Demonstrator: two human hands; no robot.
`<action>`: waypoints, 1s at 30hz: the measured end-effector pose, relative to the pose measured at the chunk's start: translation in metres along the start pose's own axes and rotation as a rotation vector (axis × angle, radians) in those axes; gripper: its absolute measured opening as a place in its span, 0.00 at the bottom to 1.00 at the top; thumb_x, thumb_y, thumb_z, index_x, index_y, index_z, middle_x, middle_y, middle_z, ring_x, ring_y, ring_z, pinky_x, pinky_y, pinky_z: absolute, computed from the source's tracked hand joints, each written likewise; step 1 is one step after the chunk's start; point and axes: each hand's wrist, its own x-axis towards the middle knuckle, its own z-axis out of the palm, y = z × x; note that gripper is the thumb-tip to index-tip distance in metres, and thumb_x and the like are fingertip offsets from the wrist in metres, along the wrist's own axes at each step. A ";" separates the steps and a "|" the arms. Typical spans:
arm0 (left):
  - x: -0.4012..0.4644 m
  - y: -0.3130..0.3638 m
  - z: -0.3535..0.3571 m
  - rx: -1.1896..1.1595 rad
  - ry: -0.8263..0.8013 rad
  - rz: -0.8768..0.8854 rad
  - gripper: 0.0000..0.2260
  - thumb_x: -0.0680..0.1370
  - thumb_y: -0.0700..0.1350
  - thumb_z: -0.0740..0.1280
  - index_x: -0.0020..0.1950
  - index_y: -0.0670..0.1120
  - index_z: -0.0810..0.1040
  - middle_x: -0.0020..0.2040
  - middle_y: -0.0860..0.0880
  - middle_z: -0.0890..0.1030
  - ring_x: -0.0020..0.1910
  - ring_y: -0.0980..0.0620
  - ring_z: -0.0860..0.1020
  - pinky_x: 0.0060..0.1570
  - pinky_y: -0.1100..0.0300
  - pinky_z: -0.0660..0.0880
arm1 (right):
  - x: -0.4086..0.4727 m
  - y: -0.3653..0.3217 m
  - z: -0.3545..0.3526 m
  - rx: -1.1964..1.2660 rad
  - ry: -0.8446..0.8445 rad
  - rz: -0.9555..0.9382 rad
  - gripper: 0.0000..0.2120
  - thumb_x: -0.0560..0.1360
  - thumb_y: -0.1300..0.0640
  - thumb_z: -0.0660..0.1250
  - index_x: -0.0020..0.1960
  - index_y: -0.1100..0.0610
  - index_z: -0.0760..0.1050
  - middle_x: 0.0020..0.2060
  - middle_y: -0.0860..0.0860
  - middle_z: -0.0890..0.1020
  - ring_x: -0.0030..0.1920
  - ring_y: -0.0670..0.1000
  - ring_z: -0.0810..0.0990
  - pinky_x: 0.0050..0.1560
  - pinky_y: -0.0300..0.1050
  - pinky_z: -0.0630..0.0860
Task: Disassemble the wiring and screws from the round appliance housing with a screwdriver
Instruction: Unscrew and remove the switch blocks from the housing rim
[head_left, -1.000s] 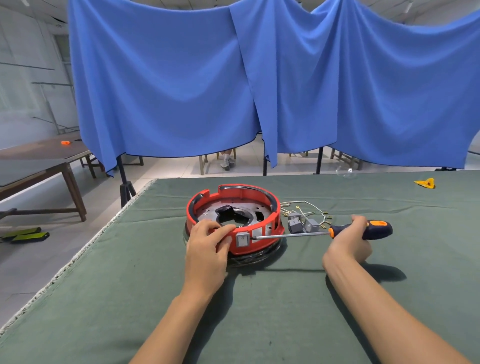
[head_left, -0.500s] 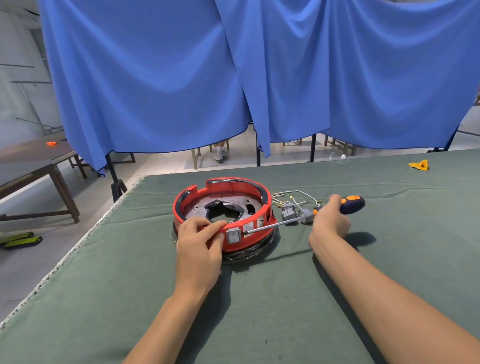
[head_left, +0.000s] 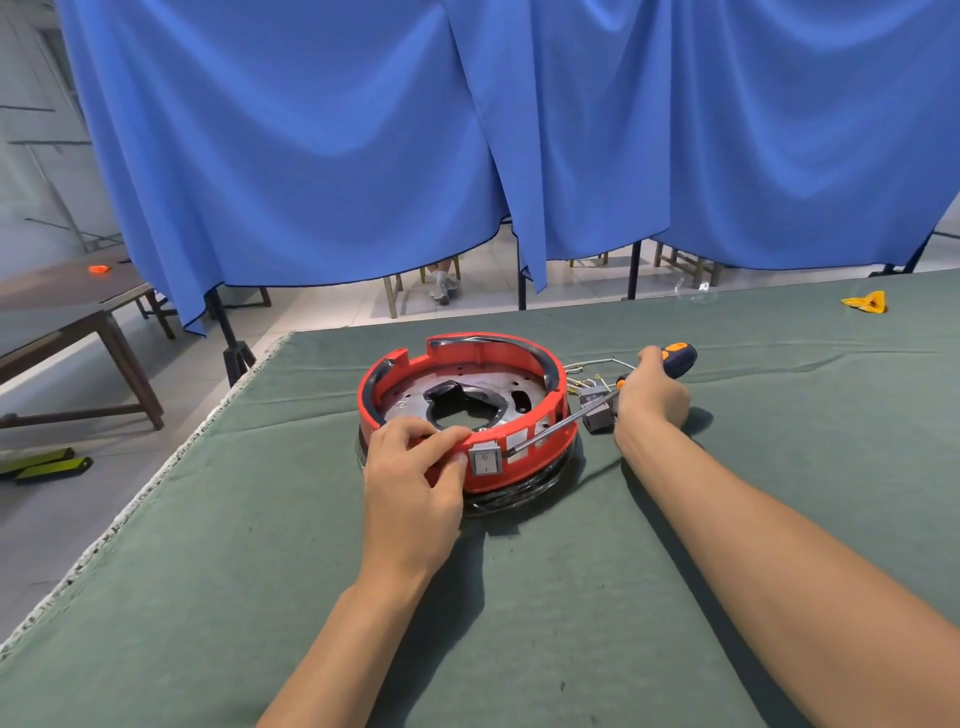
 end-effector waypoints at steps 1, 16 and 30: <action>0.000 0.000 0.000 -0.006 0.001 0.000 0.10 0.73 0.37 0.70 0.52 0.47 0.84 0.48 0.51 0.75 0.53 0.55 0.69 0.59 0.54 0.69 | -0.001 -0.001 -0.001 0.010 -0.006 0.007 0.15 0.71 0.44 0.62 0.35 0.55 0.70 0.30 0.48 0.75 0.29 0.49 0.73 0.27 0.43 0.65; -0.005 0.000 0.003 0.019 0.028 0.015 0.10 0.75 0.37 0.70 0.54 0.45 0.83 0.50 0.49 0.75 0.55 0.52 0.69 0.59 0.45 0.70 | -0.027 0.000 -0.062 0.288 0.080 -0.020 0.17 0.73 0.43 0.64 0.32 0.53 0.70 0.26 0.45 0.76 0.30 0.46 0.72 0.30 0.43 0.65; -0.005 0.003 0.002 0.068 -0.002 0.017 0.10 0.75 0.38 0.69 0.56 0.44 0.82 0.51 0.47 0.76 0.56 0.48 0.70 0.59 0.43 0.70 | -0.035 0.000 -0.073 0.341 0.089 -0.055 0.17 0.75 0.46 0.64 0.32 0.53 0.71 0.25 0.44 0.75 0.29 0.44 0.73 0.32 0.41 0.68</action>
